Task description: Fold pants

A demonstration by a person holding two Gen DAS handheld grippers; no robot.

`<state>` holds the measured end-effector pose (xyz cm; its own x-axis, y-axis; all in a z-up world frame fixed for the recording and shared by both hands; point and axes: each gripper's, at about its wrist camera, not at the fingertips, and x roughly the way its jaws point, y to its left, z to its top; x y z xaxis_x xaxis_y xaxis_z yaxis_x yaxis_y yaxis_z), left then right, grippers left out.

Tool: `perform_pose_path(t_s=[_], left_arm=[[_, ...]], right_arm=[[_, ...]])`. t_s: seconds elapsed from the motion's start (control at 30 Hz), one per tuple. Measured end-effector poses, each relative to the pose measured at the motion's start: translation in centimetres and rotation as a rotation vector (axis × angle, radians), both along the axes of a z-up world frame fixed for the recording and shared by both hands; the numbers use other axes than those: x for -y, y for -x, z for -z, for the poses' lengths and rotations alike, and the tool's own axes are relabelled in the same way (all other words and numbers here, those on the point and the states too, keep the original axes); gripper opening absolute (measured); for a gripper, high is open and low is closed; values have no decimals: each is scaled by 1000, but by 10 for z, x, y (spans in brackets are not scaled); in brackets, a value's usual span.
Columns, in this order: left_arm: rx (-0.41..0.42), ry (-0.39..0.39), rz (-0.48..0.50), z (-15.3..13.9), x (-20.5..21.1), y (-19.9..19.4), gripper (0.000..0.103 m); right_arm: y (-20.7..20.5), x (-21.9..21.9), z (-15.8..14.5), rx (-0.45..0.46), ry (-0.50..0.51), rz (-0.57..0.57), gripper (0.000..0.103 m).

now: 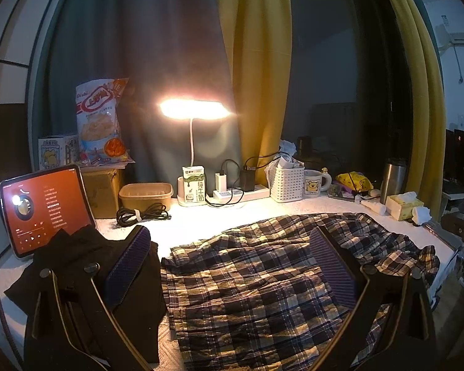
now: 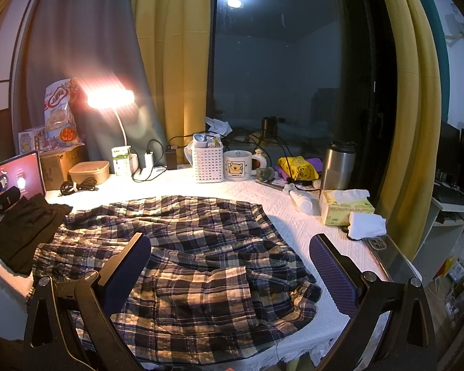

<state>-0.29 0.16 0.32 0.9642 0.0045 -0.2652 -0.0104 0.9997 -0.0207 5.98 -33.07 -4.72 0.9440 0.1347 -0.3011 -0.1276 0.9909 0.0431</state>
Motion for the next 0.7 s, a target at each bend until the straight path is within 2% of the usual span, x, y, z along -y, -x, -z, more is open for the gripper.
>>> perform_pose_path(t_s=[0.7], left_arm=[[-11, 1, 3, 0, -1, 3, 102]], right_arm=[[0, -1, 0, -1, 2, 0, 103]])
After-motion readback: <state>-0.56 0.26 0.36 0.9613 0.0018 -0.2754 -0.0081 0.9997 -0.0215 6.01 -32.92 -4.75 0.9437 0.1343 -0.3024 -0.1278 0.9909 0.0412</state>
